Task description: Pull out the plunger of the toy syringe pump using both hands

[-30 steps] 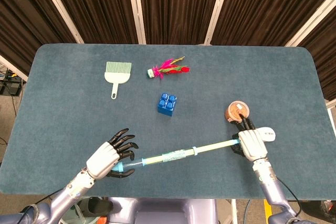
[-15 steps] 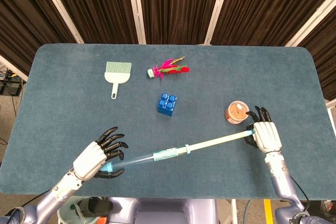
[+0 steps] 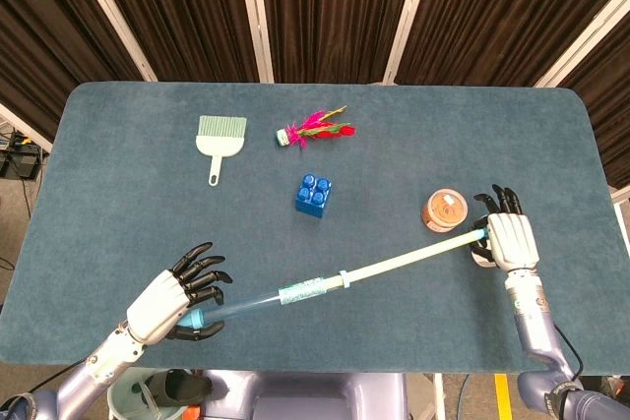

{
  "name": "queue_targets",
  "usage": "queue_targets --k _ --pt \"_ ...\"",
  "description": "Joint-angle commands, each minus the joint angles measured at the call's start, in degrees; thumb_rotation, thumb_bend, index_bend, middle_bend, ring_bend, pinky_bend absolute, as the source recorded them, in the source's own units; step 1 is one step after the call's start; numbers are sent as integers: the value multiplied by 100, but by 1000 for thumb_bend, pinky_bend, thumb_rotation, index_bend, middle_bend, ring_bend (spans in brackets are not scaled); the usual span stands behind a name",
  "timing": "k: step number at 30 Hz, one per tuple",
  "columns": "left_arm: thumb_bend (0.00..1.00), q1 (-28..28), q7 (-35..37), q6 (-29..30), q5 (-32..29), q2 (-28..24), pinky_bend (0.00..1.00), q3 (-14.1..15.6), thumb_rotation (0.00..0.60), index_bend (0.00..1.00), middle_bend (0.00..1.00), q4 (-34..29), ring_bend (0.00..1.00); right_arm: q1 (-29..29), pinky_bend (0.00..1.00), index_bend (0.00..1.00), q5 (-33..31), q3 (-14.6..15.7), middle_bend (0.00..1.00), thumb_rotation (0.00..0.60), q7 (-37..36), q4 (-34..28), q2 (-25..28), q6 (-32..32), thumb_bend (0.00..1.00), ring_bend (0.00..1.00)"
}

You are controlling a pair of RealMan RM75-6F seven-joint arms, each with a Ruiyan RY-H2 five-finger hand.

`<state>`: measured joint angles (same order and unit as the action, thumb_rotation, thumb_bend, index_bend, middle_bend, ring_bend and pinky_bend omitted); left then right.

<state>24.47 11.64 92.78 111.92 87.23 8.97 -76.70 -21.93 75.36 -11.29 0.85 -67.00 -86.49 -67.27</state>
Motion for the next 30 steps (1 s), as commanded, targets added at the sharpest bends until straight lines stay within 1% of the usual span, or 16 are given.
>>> queue_targets --k 1,13,23,27,30 --pt "430 -5 30 10 20 4 65 2 600 713 332 10 155 -20 0 926 -26 -4 242 600 39 37 -3 27 560 18" --pt "436 -106 -22 195 301 14 65 107 600 714 333 24 155 -134 0 926 -209 -138 241 600 9 357 -69 104 560 19" --pt "434 -94 -187 102 329 130 65 39 600 712 332 48 155 -115 0 919 -141 -118 239 600 -17 276 -10 -38 558 19" --pt "409 -95 -203 104 297 171 65 -17 600 695 329 90 155 -105 0 853 -195 -108 211 600 -16 268 23 16 546 17" --pt "371 -81 -240 121 184 266 65 -179 600 661 322 256 155 -128 0 756 -295 -135 192 600 61 339 10 92 534 15"
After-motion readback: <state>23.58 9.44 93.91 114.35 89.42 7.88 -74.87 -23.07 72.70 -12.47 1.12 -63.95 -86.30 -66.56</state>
